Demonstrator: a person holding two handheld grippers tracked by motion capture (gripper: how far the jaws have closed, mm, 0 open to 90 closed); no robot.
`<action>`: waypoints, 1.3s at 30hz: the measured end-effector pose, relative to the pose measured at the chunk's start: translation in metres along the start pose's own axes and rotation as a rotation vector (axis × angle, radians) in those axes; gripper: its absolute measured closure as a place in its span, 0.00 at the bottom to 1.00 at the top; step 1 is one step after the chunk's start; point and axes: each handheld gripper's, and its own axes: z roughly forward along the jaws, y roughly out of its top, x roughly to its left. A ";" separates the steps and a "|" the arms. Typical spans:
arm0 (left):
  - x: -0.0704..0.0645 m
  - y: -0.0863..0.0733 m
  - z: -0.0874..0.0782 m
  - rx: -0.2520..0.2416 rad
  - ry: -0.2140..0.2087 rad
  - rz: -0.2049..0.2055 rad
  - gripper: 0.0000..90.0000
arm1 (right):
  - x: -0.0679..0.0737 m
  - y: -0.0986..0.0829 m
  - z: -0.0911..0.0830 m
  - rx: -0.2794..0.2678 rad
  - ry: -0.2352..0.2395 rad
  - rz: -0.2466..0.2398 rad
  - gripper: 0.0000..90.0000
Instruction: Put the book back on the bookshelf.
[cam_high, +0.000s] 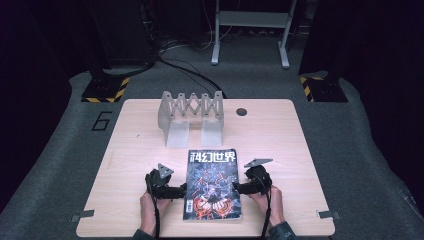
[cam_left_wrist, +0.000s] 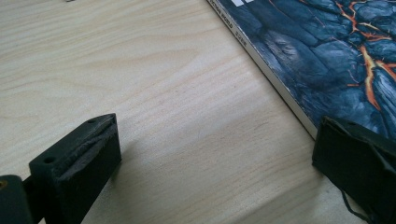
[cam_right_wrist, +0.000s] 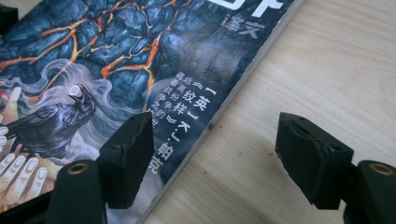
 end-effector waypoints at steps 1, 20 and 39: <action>0.000 0.000 0.000 0.000 0.000 0.000 0.01 | 0.000 0.000 0.000 0.000 0.000 0.000 0.32; 0.001 0.000 0.000 0.001 -0.003 0.010 0.01 | 0.002 0.015 0.009 0.056 0.055 -0.021 0.55; 0.000 0.000 0.000 -0.004 -0.002 0.005 0.02 | -0.003 0.020 0.010 0.102 0.073 0.024 0.57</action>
